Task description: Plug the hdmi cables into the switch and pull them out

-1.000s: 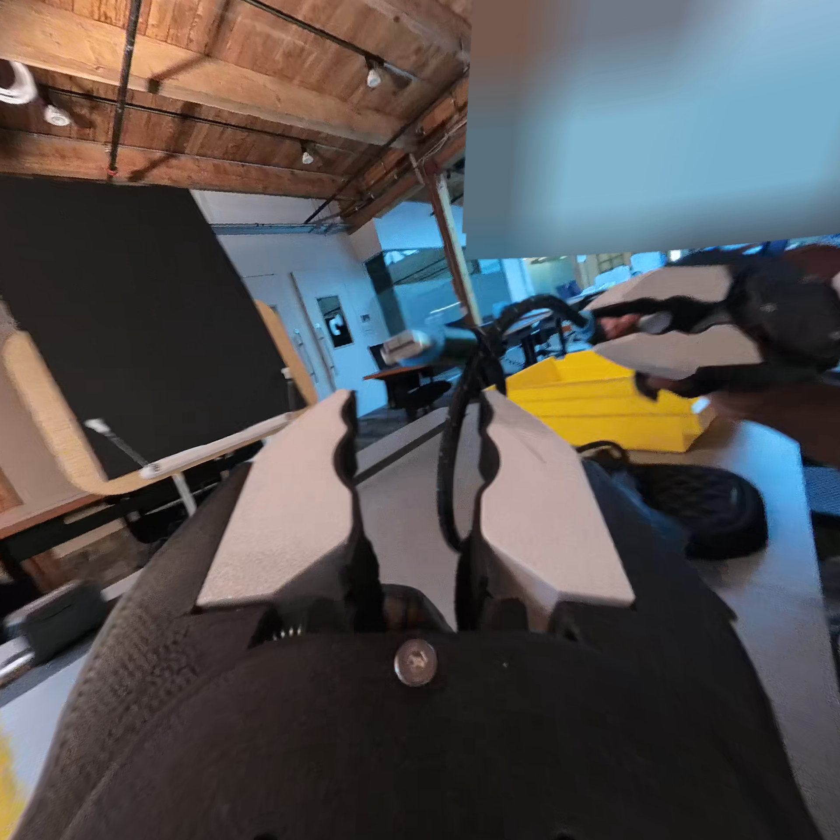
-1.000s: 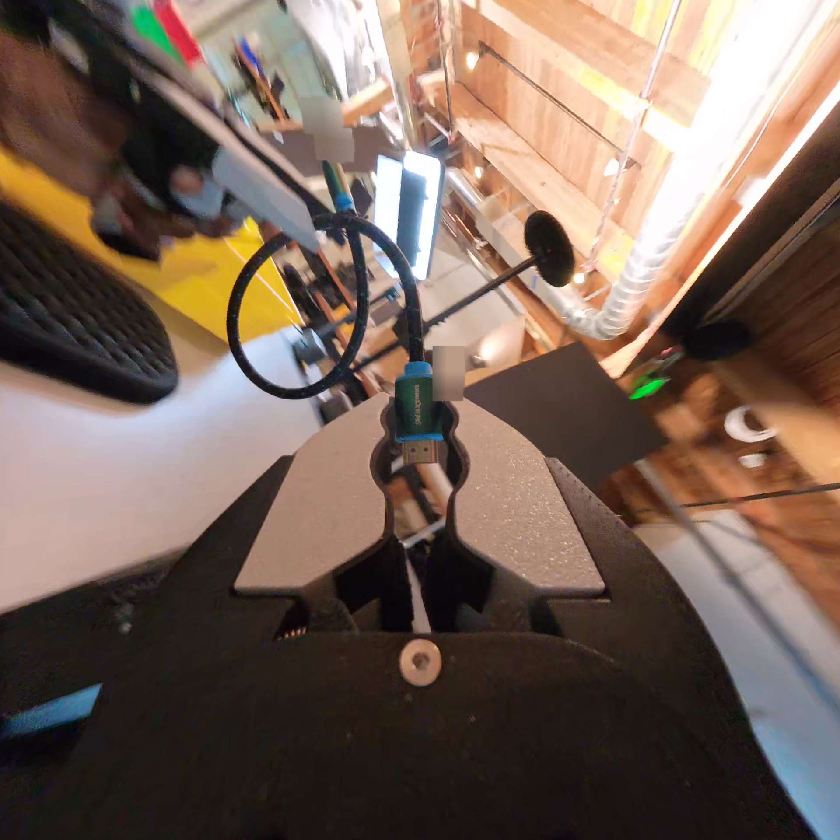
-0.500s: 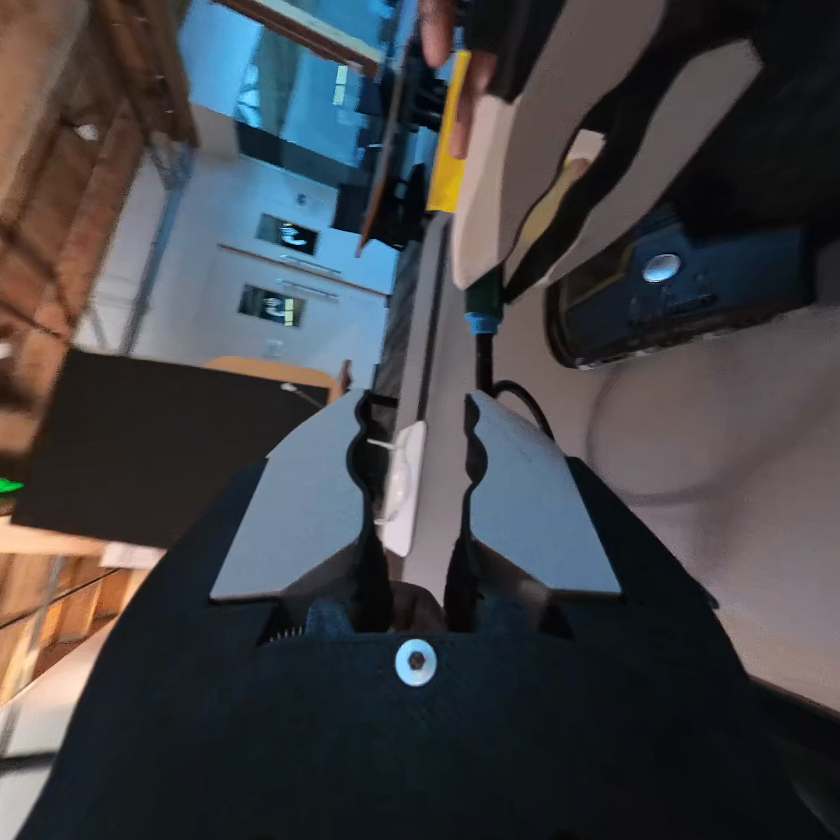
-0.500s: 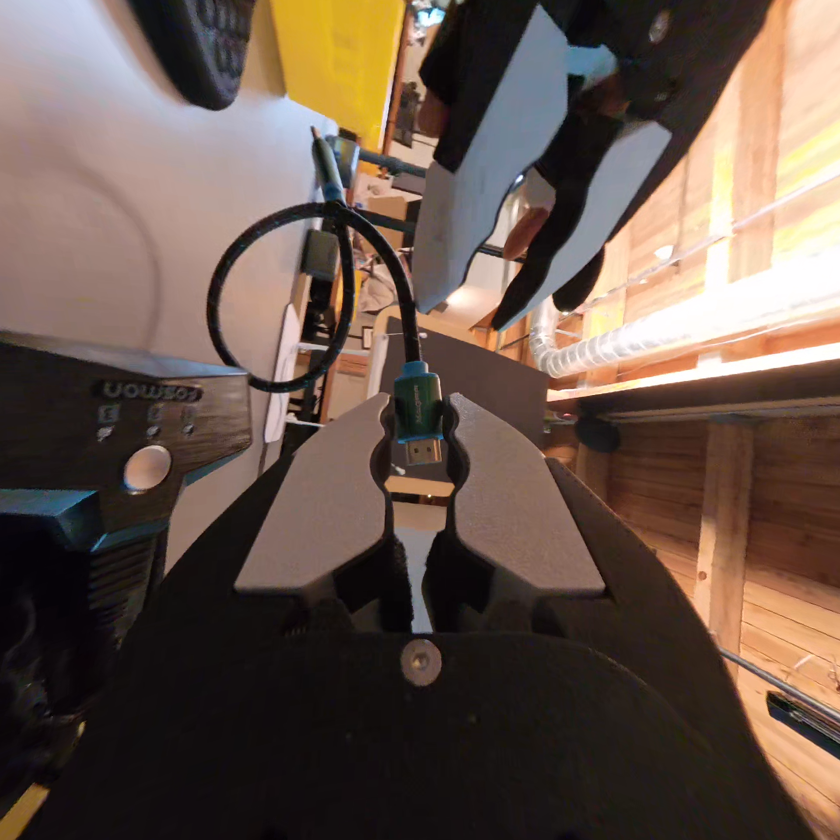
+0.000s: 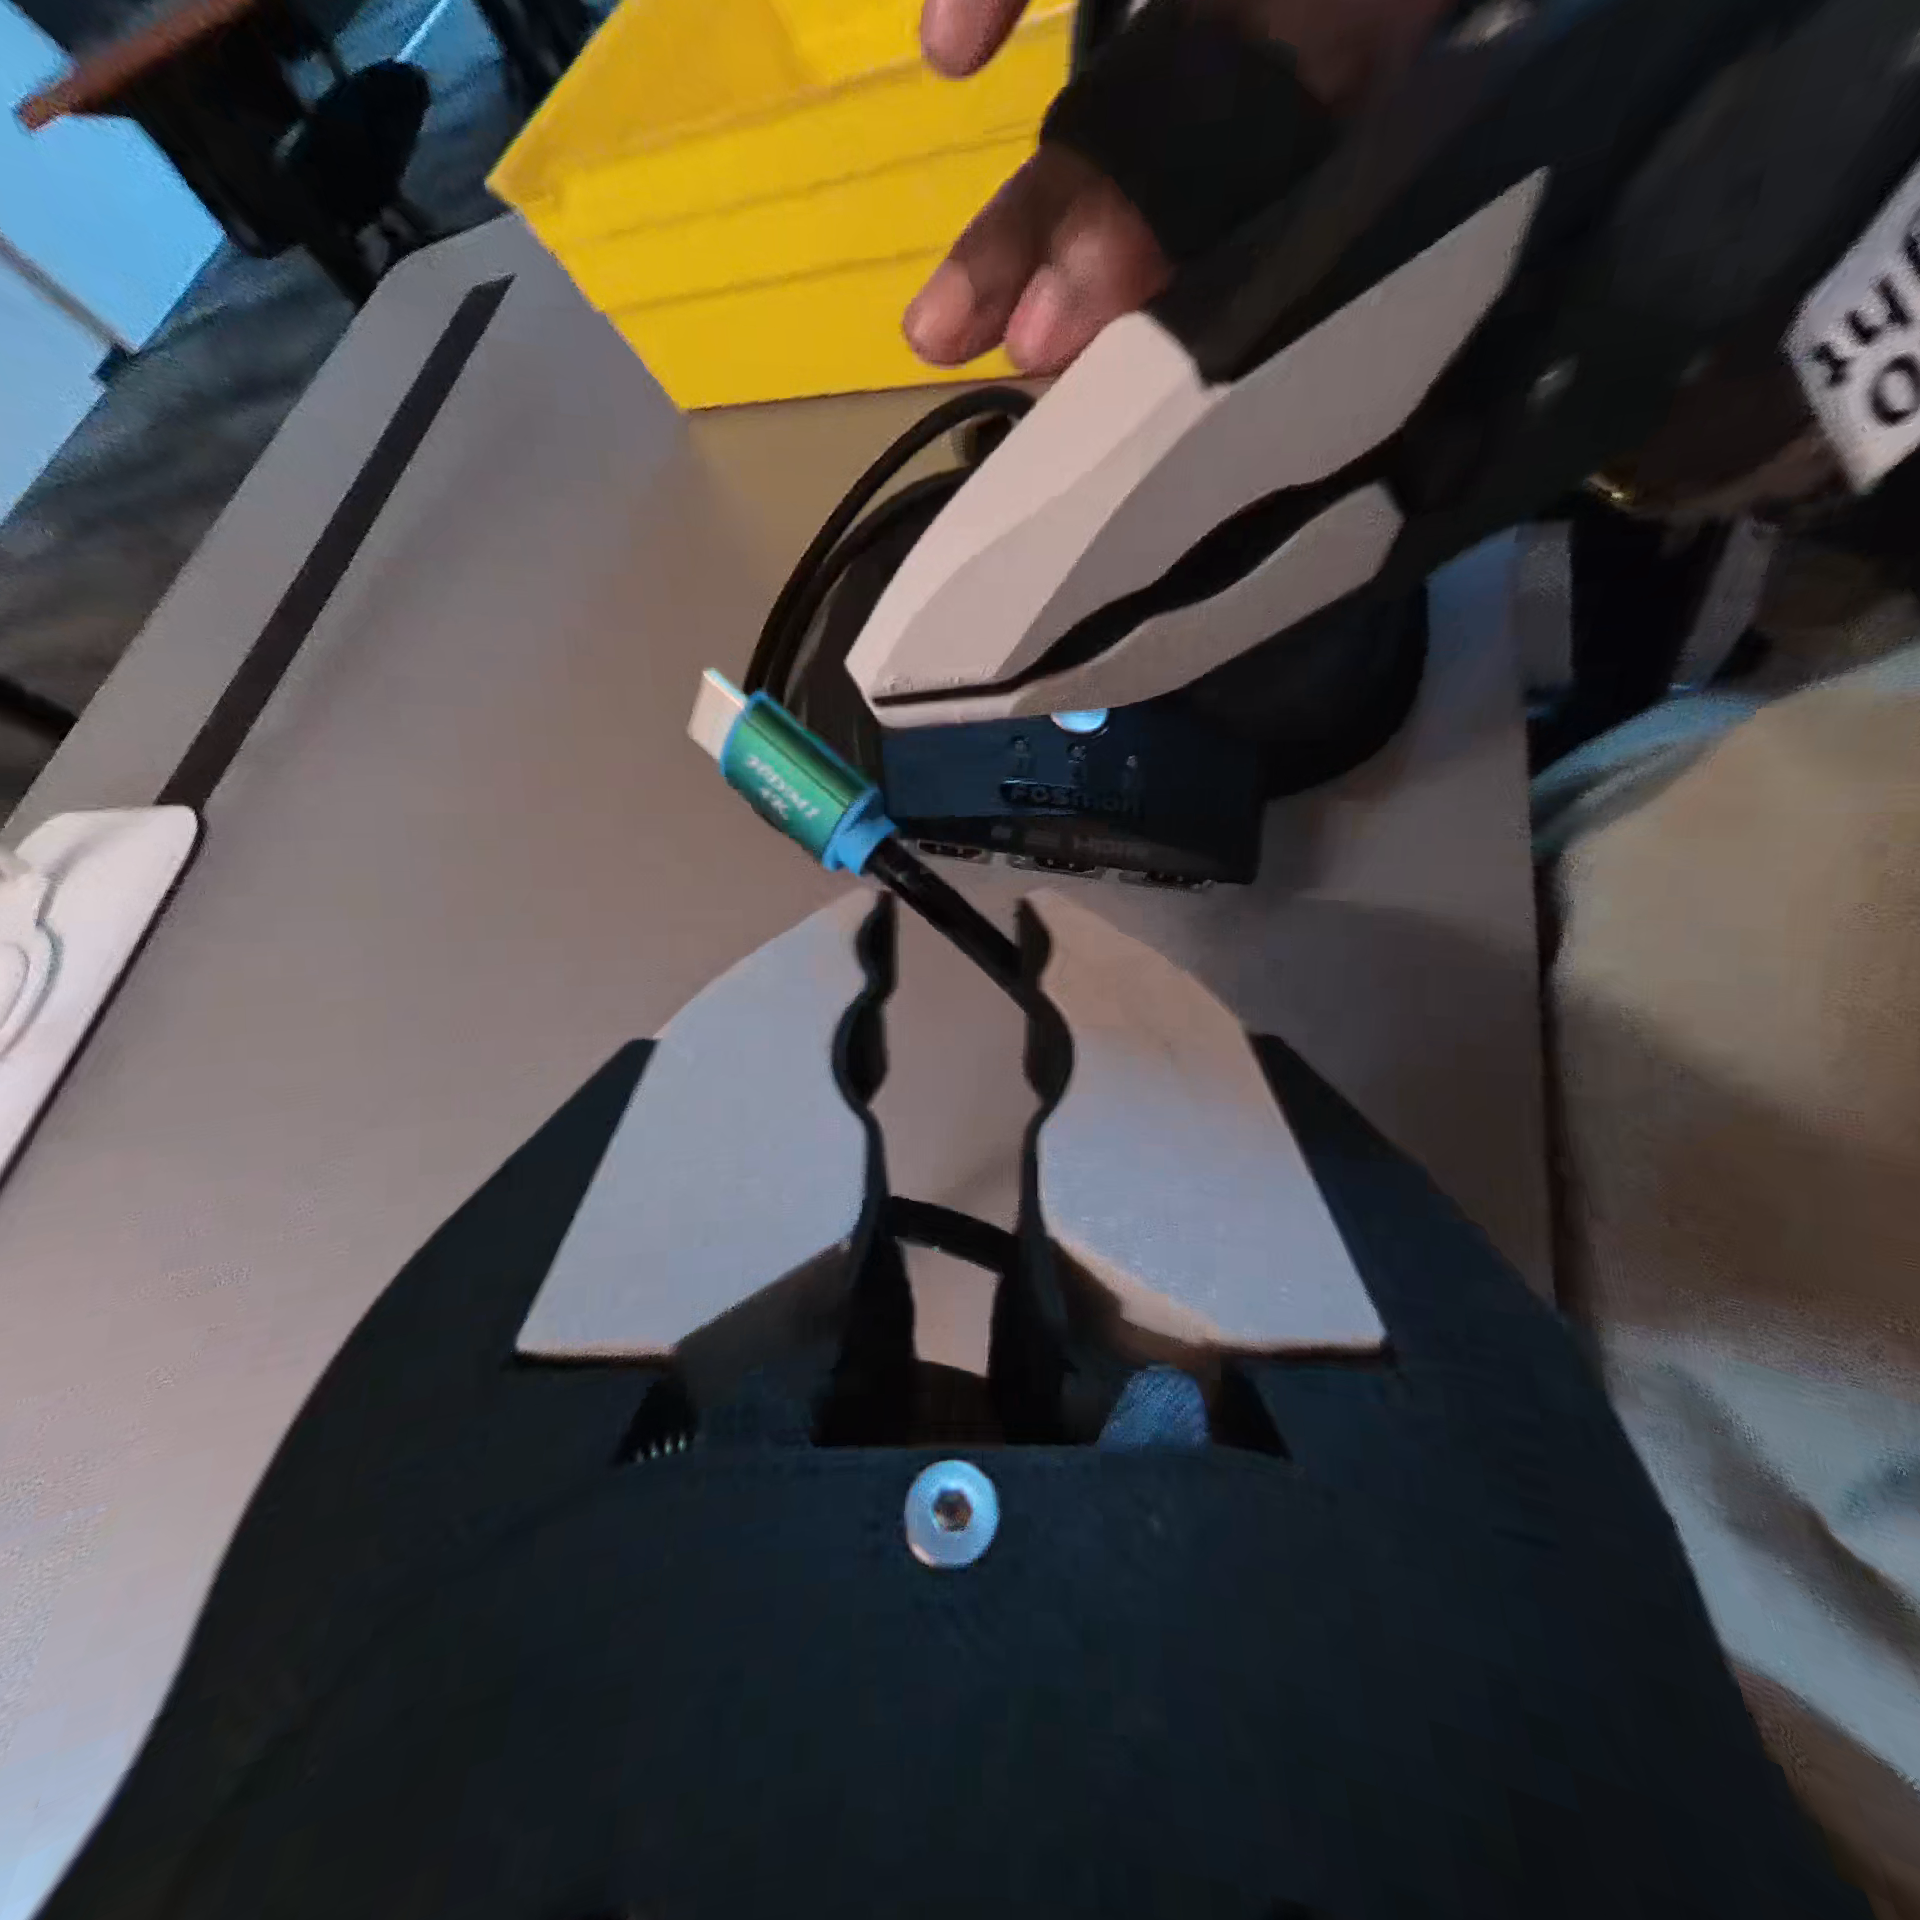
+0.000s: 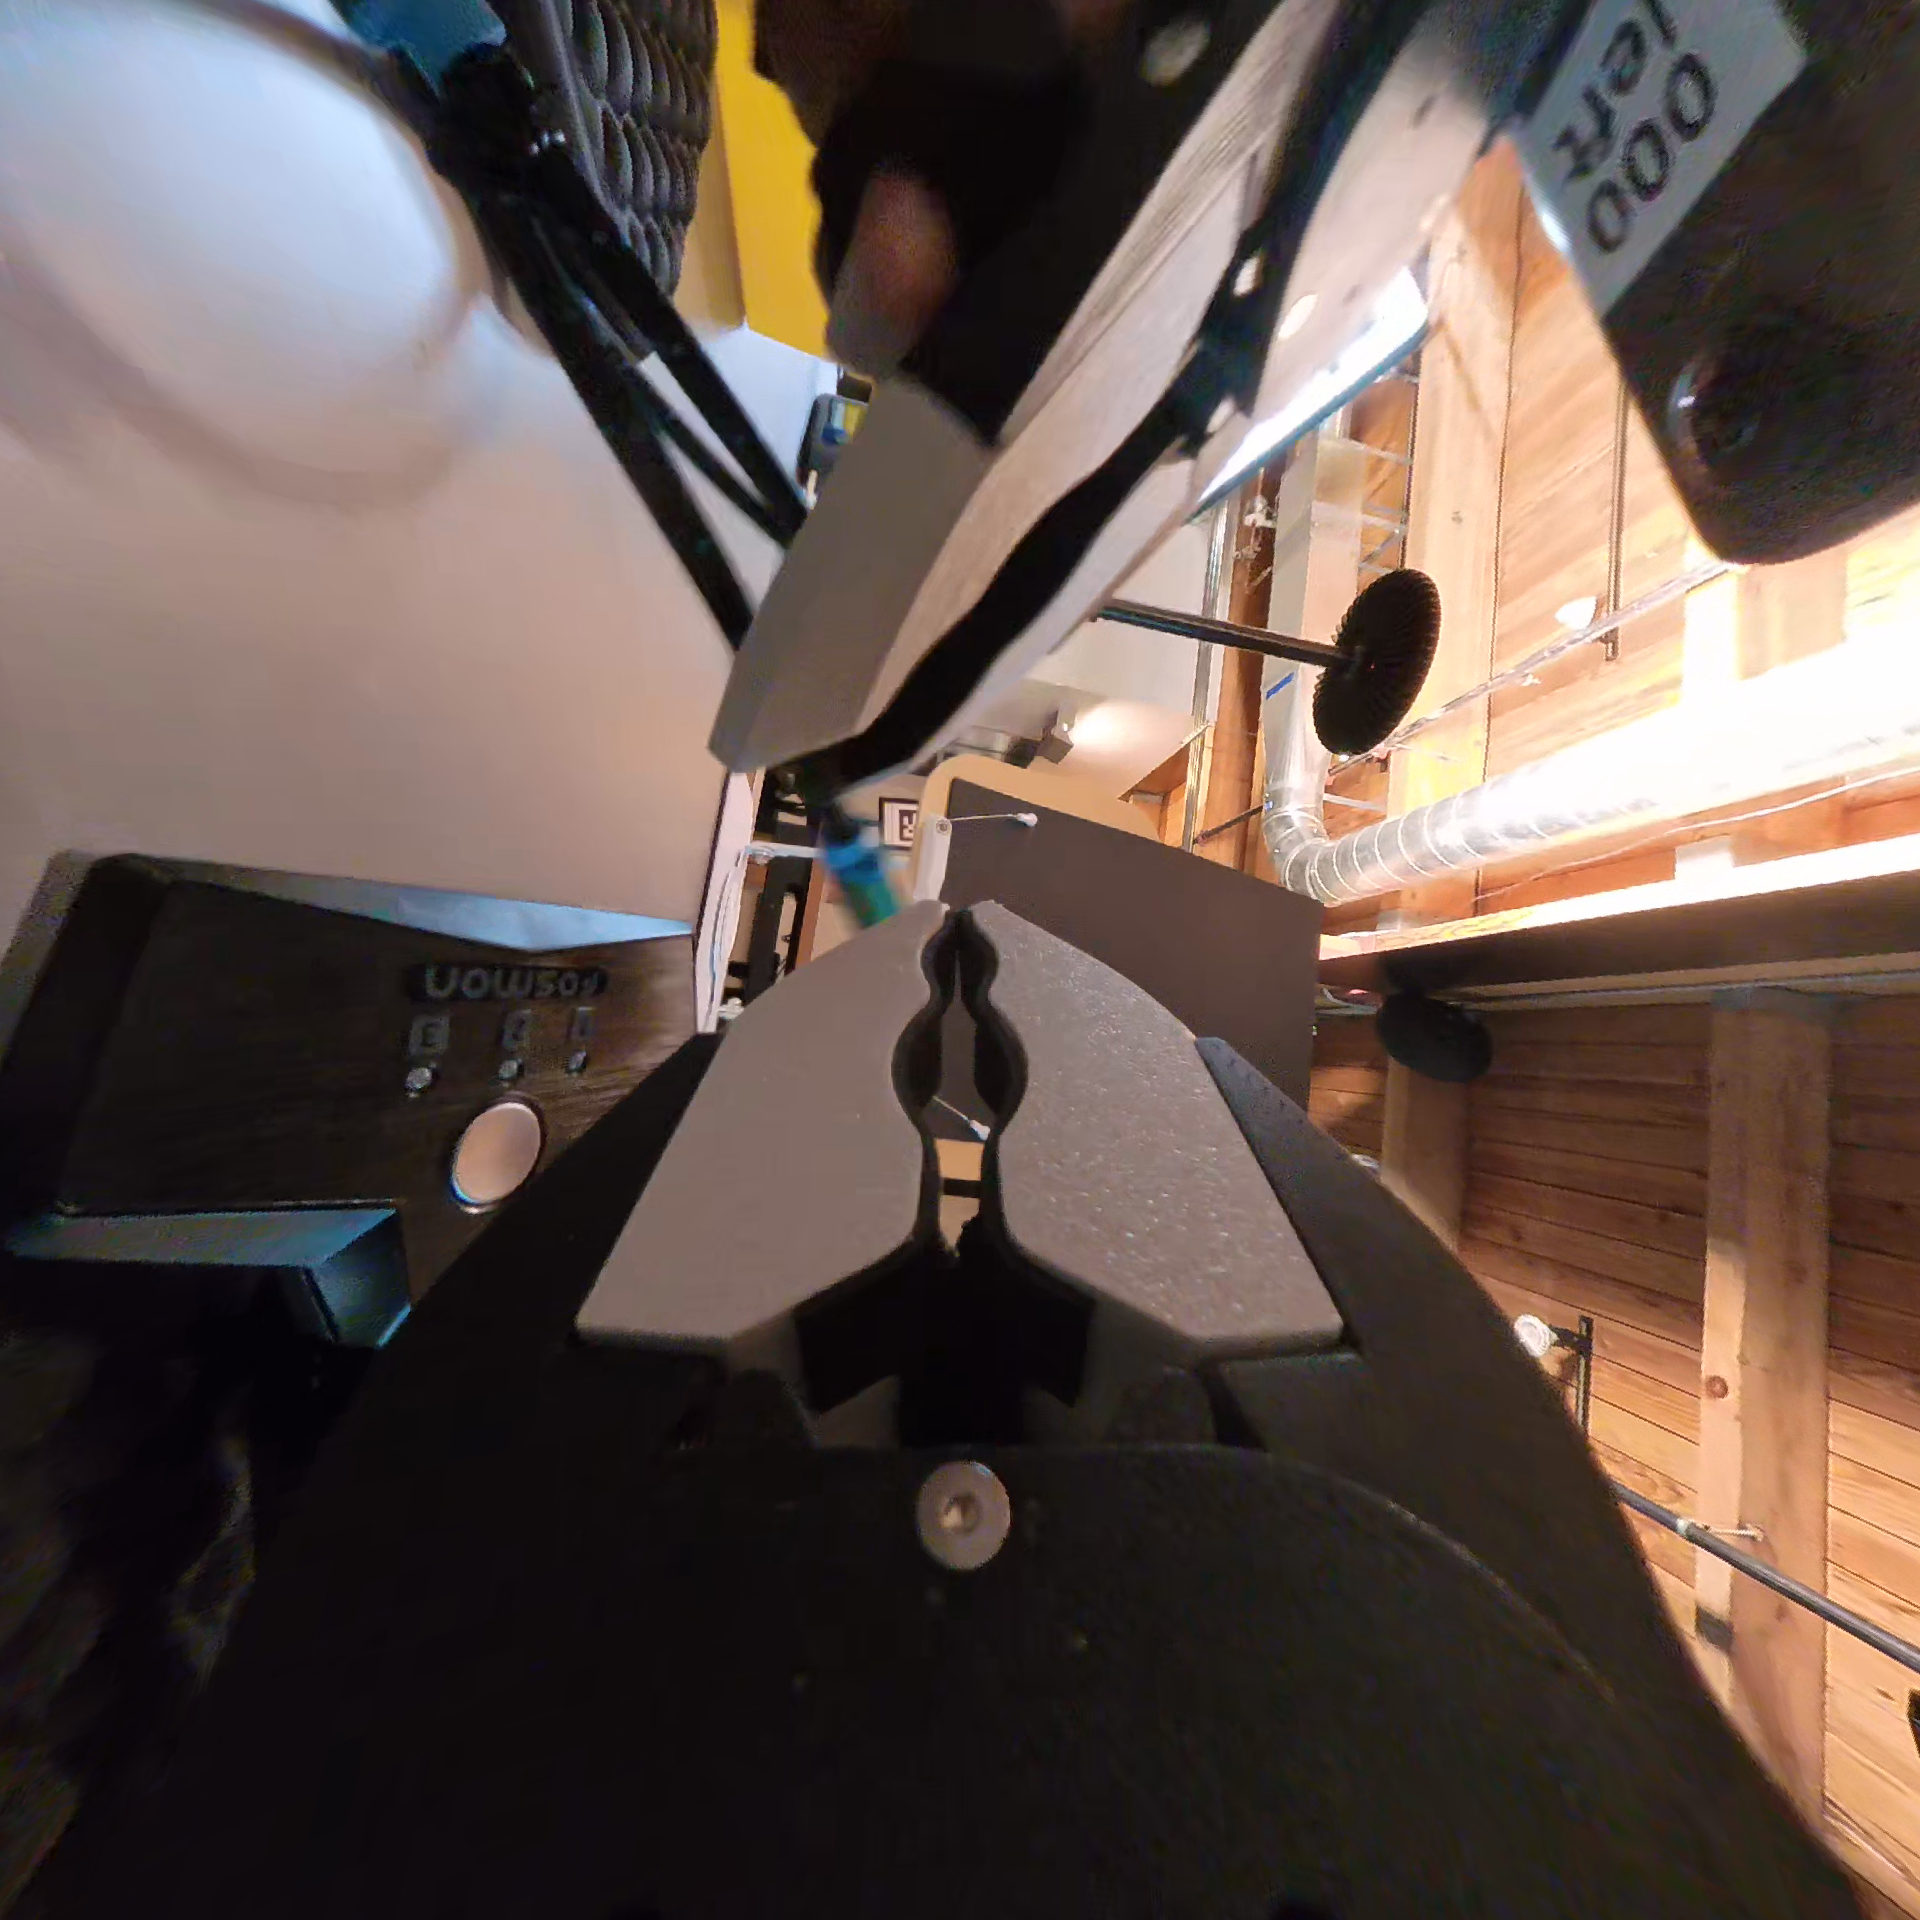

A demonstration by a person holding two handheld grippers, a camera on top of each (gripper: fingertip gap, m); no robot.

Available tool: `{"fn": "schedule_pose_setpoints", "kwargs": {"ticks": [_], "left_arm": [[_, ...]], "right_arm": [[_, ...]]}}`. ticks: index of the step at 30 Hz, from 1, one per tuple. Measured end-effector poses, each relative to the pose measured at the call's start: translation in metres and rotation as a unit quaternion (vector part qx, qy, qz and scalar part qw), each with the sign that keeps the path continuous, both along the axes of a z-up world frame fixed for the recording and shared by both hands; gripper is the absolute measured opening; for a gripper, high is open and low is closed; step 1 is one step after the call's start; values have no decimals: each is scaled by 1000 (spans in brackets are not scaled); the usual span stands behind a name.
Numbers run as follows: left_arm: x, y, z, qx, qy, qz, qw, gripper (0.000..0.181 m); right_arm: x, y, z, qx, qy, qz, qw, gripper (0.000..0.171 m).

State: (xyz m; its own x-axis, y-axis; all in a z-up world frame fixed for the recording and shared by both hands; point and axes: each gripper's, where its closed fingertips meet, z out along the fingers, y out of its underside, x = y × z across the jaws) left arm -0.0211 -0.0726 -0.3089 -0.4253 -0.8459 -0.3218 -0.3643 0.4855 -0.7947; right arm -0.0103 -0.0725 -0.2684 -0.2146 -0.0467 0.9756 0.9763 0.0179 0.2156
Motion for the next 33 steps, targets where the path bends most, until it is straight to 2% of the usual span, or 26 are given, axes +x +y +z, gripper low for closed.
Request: {"fn": "schedule_pose_setpoints", "kwargs": {"ticks": [2,4,6,7,8,10,12,13,16,18,20,23,25,27,30,32,33], "left_arm": [[-2,-6,-5,4,-2,-3,1000,15],[-2,-2,-4,47,-16,15,999,10],[-5,6,-1,106,-36,28,993,7],[-8,4,1,139,-52,10,989,7],[-12,0,2,175,-70,-12,982,7],[-17,2,4,247,-92,-21,964,7],[-21,12,5,338,-107,-10,935,6],[-22,16,6,376,-116,-3,919,6],[-24,18,16,418,-154,22,895,7],[-22,21,30,434,-195,59,877,6],[-21,30,46,476,-235,118,839,6],[-22,43,64,546,-279,196,765,6],[-24,46,71,562,-300,227,736,6],[-26,45,77,578,-320,244,710,6],[-27,39,80,608,-336,245,676,6],[-26,36,78,614,-342,238,671,6],[-26,36,77,612,-342,237,673,6]], "right_arm": [[-3,0,-1,-7,8,7,1000,0],[-3,0,-1,-16,33,18,999,4],[-1,-3,-3,-67,148,54,985,11],[-3,-6,-2,-107,239,86,961,15],[-7,-12,3,-146,336,126,922,29],[-10,-25,9,-234,494,185,816,39],[-16,-38,3,-333,572,203,721,48],[-18,-40,-1,-361,591,202,692,51],[-19,-29,-16,-388,629,149,657,51],[-28,-22,-16,-398,665,128,619,51],[-39,-16,-7,-391,704,127,579,52],[-51,-9,14,-363,749,147,535,56],[-52,-5,26,-338,779,163,502,56],[-49,2,27,-319,802,154,481,50],[-47,9,18,-314,799,130,496,47],[-50,8,20,-310,794,138,505,29],[-49,8,18,-308,785,131,521,27]]}}
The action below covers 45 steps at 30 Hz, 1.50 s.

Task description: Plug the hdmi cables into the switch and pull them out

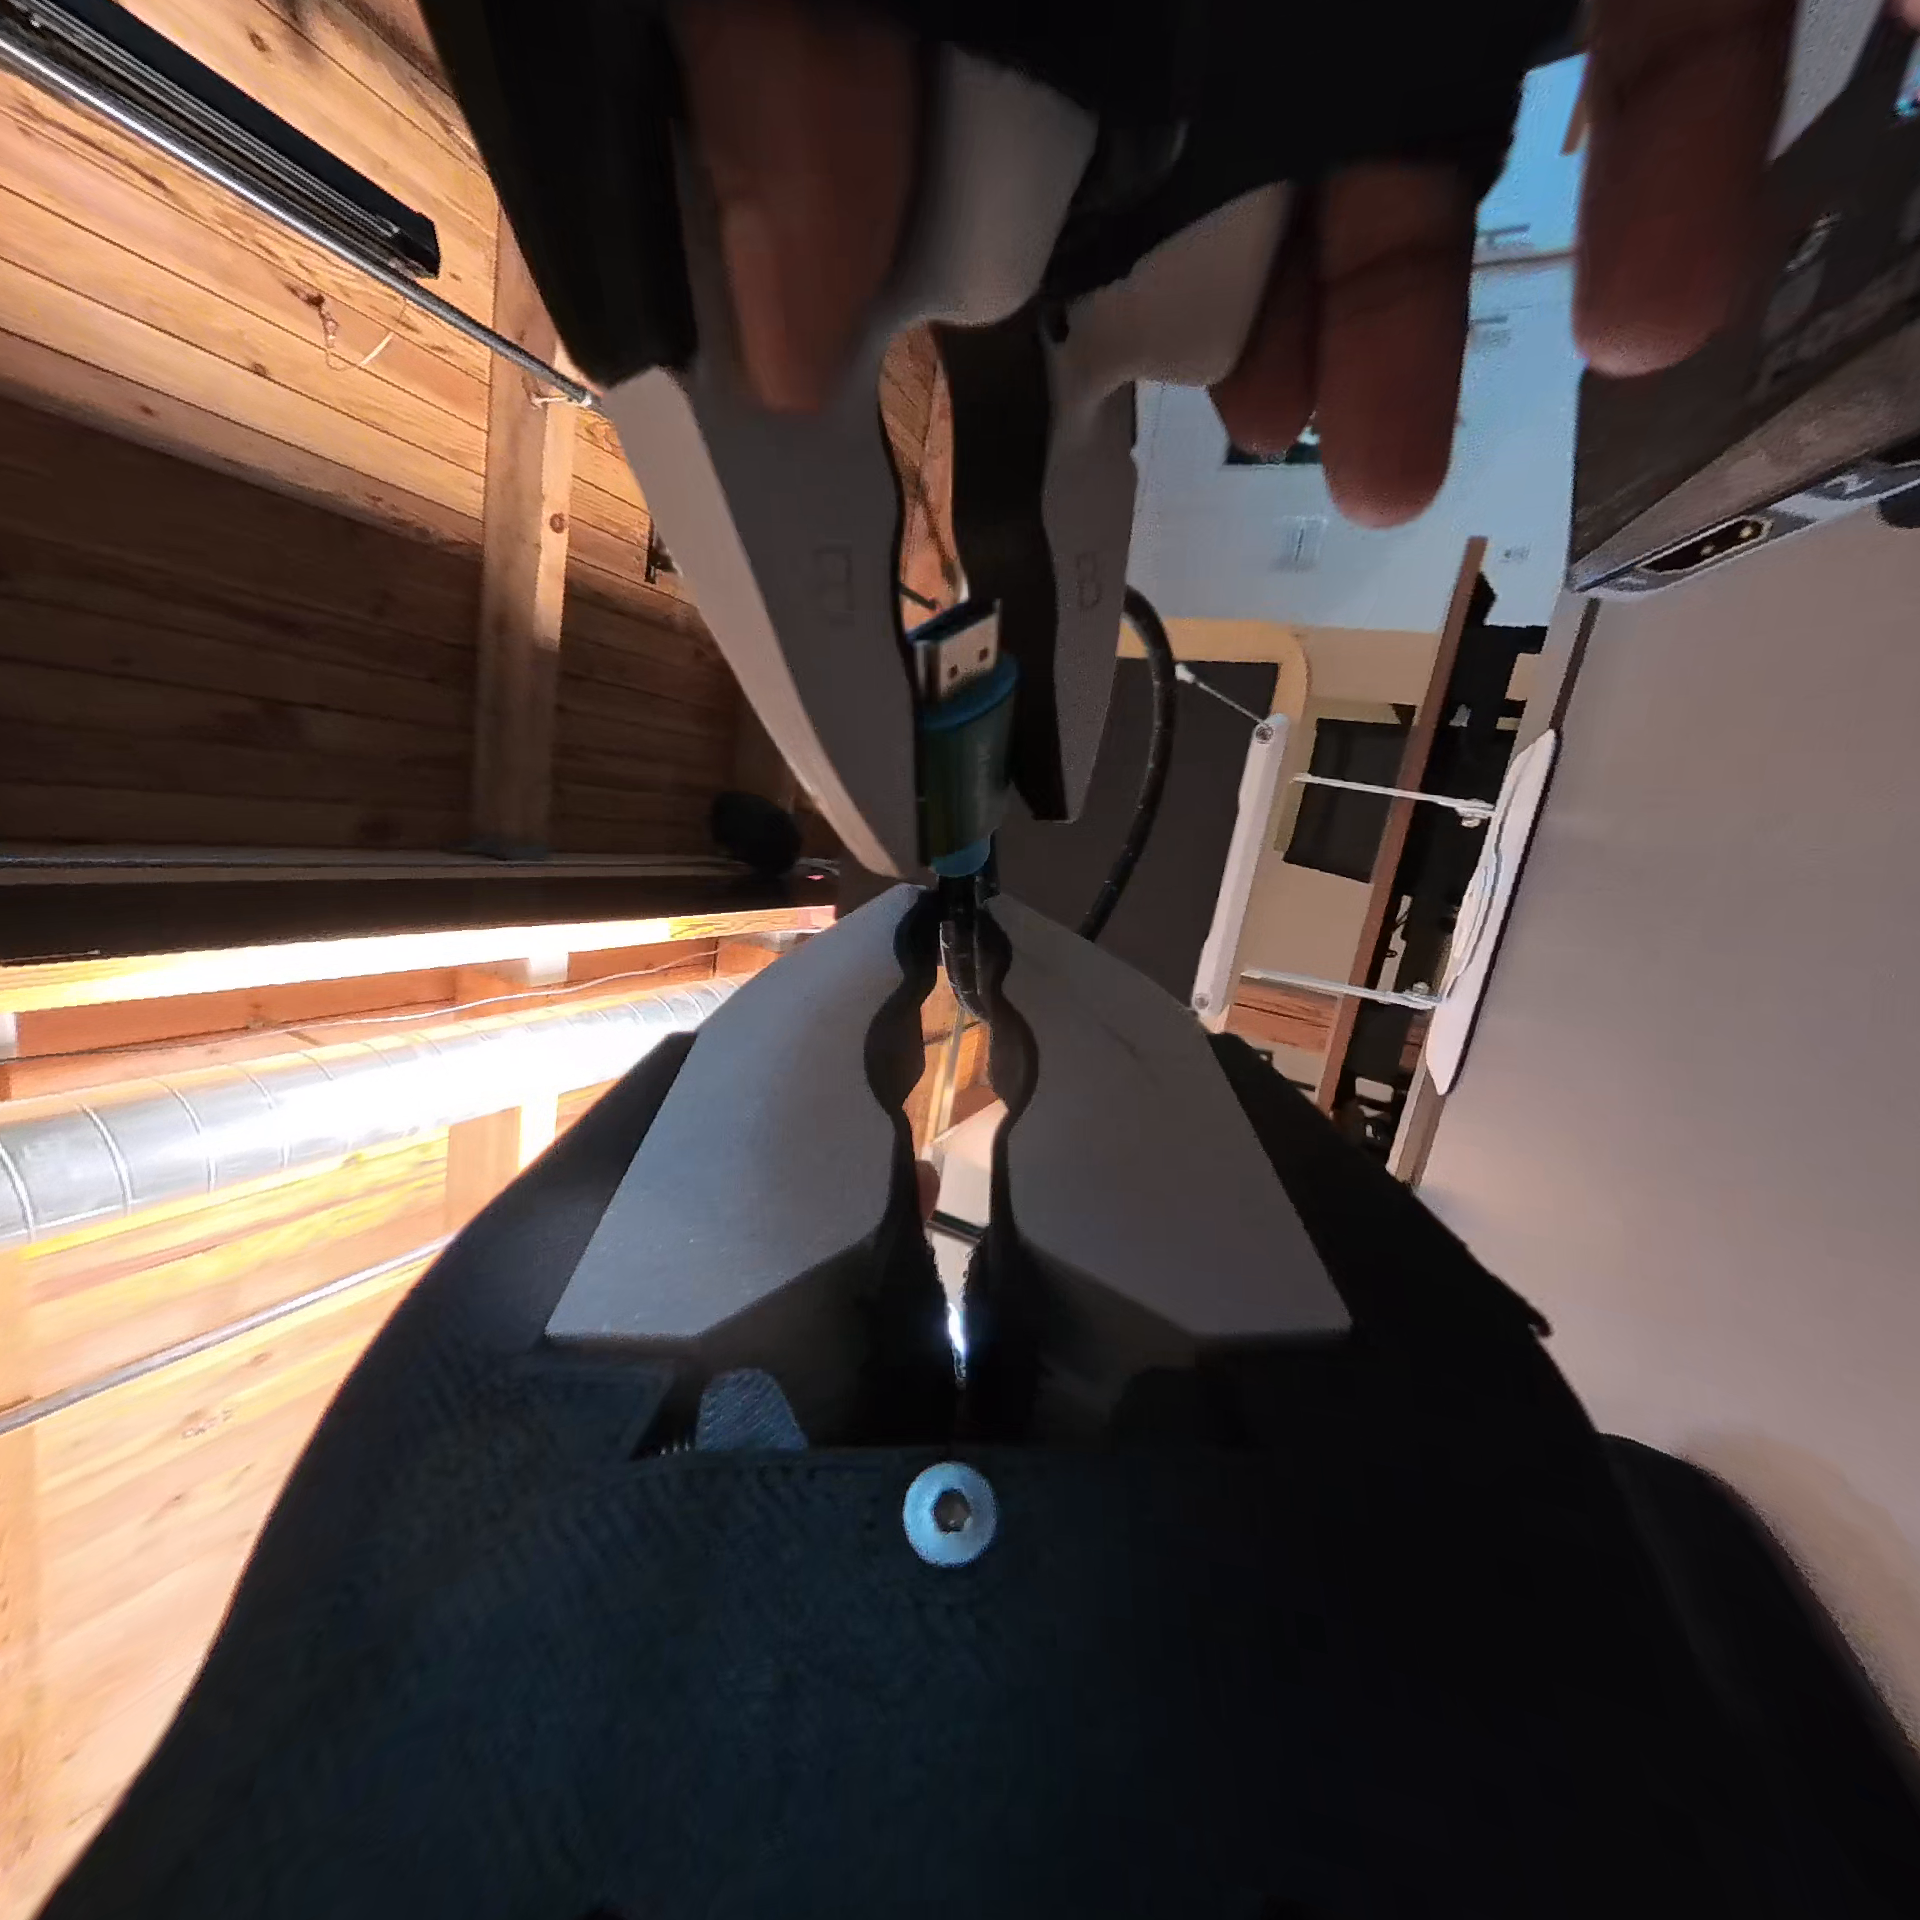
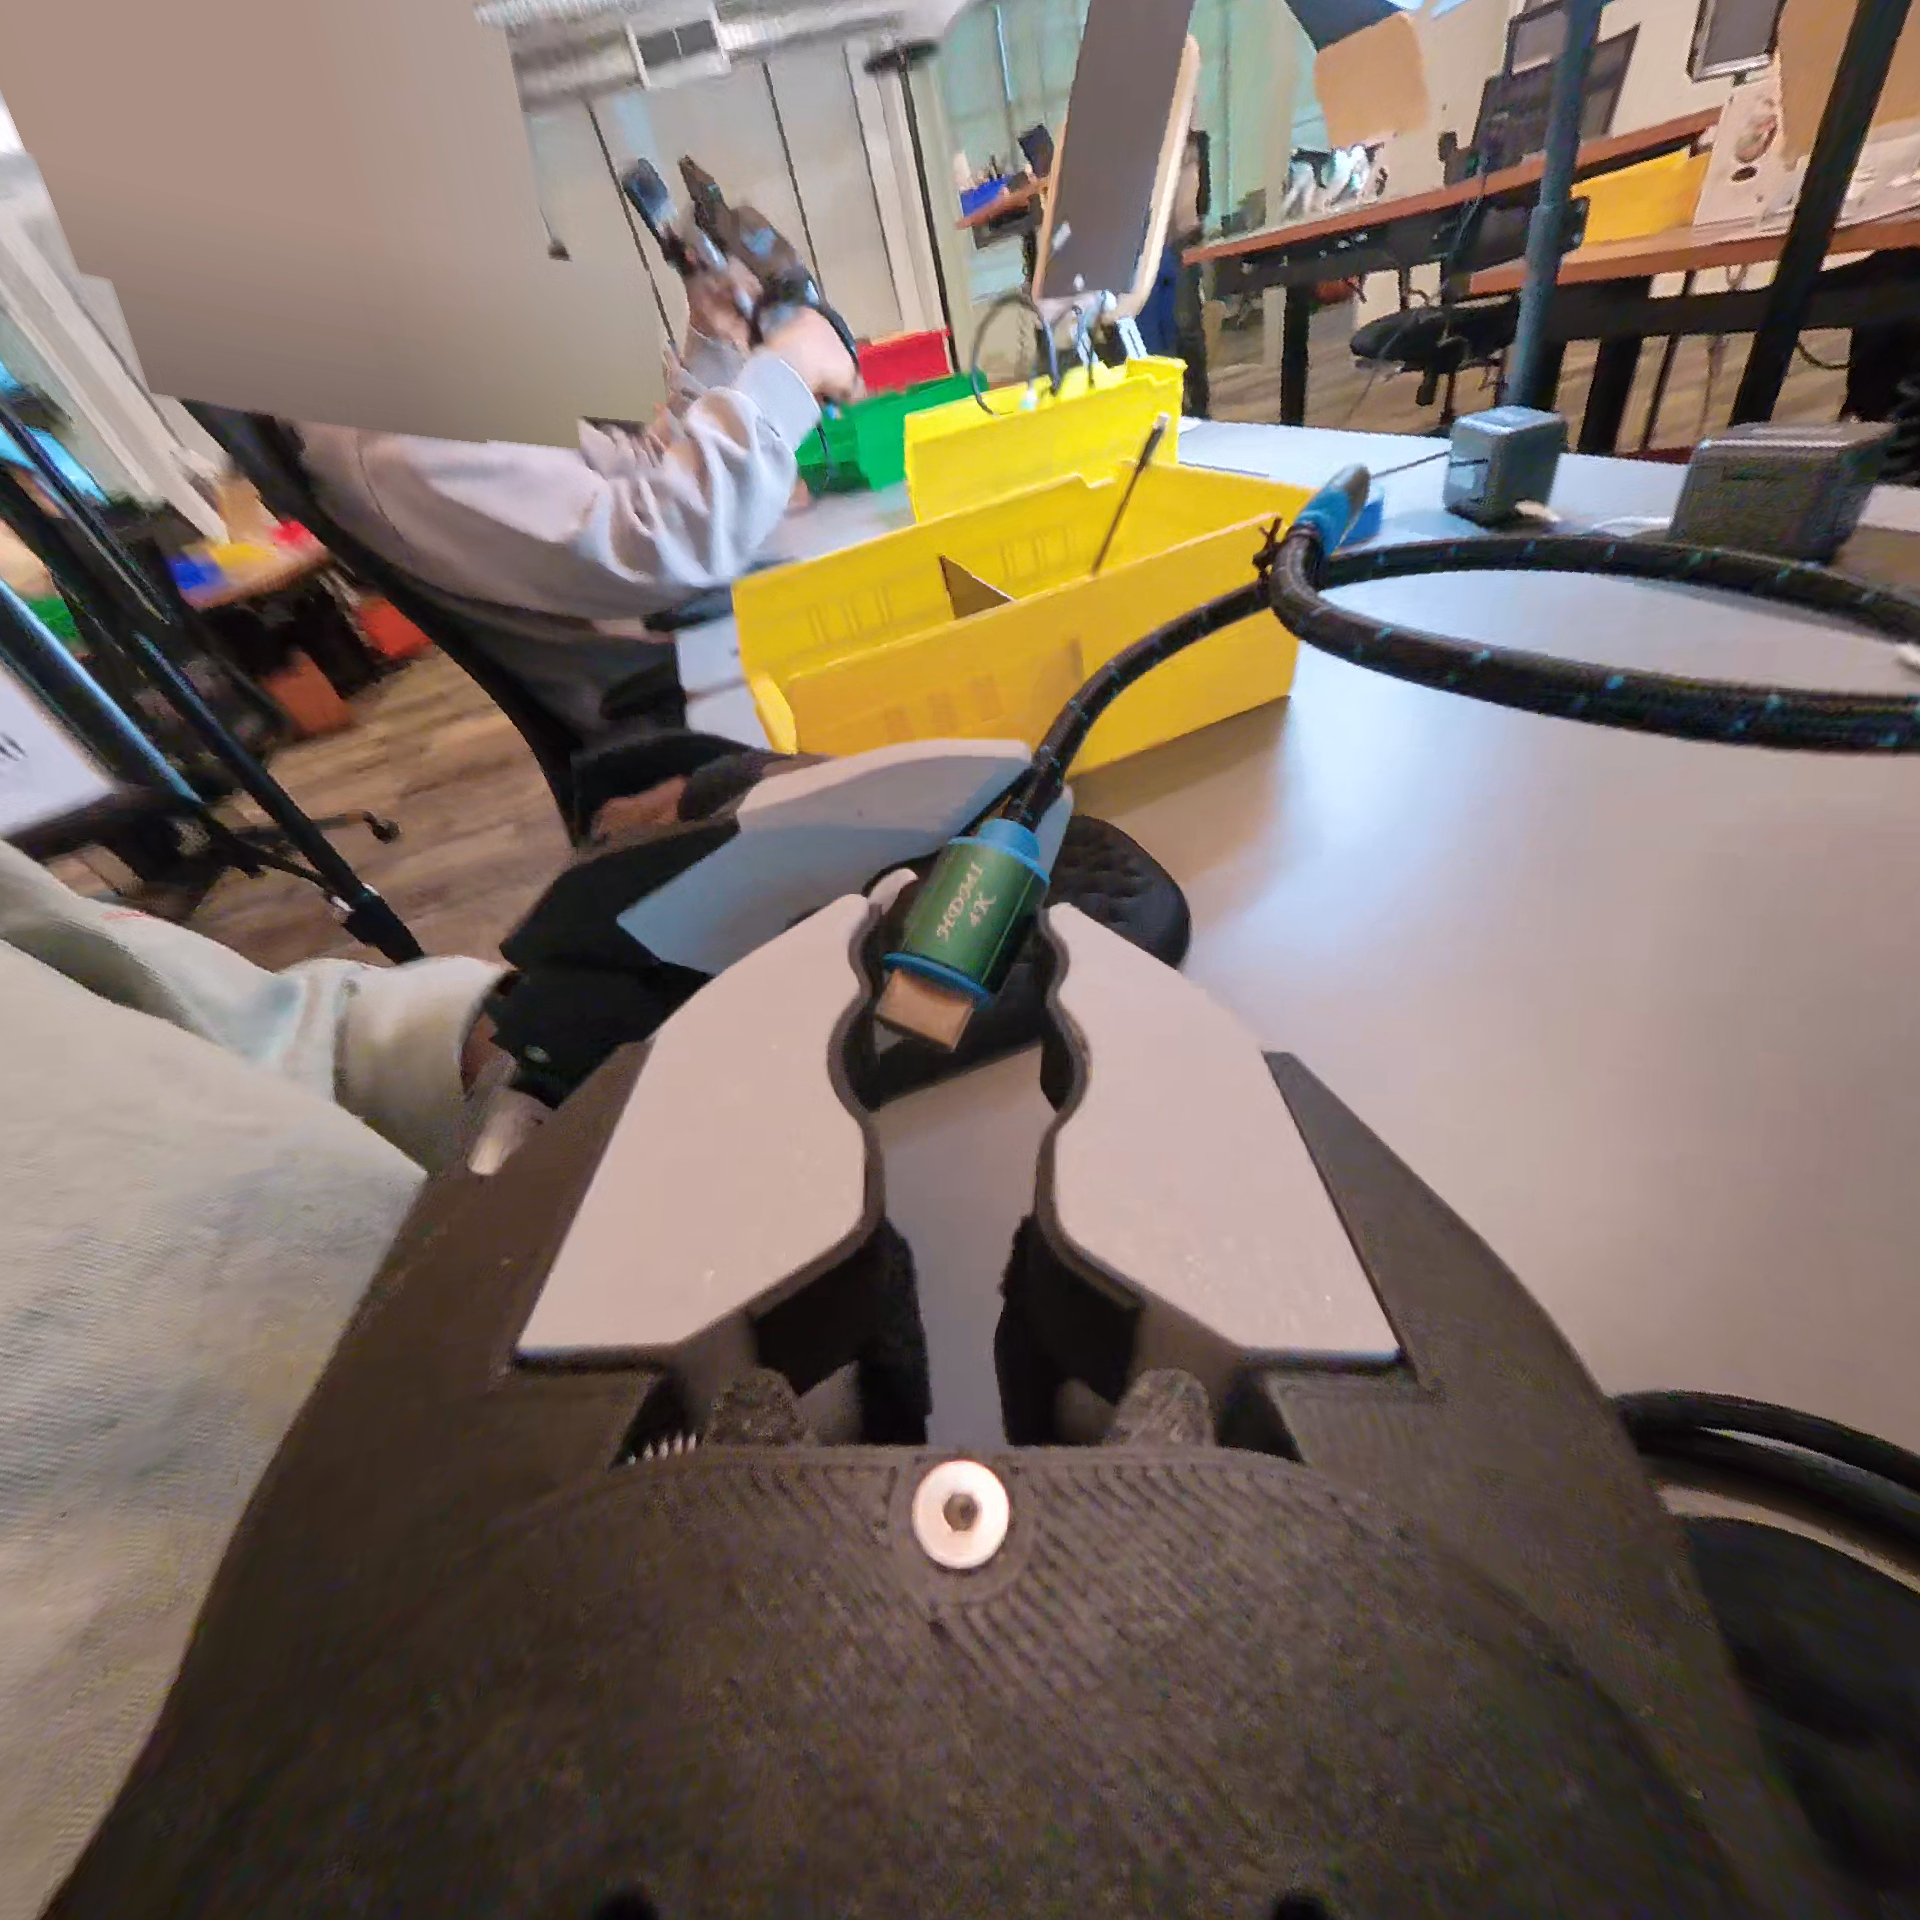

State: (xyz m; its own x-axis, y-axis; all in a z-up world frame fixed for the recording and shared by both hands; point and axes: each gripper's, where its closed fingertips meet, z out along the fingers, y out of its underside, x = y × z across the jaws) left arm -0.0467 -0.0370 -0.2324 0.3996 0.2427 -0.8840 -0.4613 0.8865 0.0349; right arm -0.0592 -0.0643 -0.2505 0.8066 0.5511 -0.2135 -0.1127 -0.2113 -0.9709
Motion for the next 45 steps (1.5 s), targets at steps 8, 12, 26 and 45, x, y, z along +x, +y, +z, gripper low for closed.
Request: {"fn": "schedule_pose_setpoints", "kwargs": {"ticks": [8,12,26,45], "left_arm": [[-6,0,14,-291,-52,-180,938,25],[-12,-27,23,-640,-56,-448,622,25],[24,-65,-31,-754,1,-452,478,25],[5,-51,41,-496,-133,-536,670,45]], "right_arm": [[19,-3,10,123,-182,-64,973,22],[29,-10,21,159,-158,-61,973,19],[68,3,20,136,-36,-141,980,11],[62,-9,81,132,520,40,843,11]]}}
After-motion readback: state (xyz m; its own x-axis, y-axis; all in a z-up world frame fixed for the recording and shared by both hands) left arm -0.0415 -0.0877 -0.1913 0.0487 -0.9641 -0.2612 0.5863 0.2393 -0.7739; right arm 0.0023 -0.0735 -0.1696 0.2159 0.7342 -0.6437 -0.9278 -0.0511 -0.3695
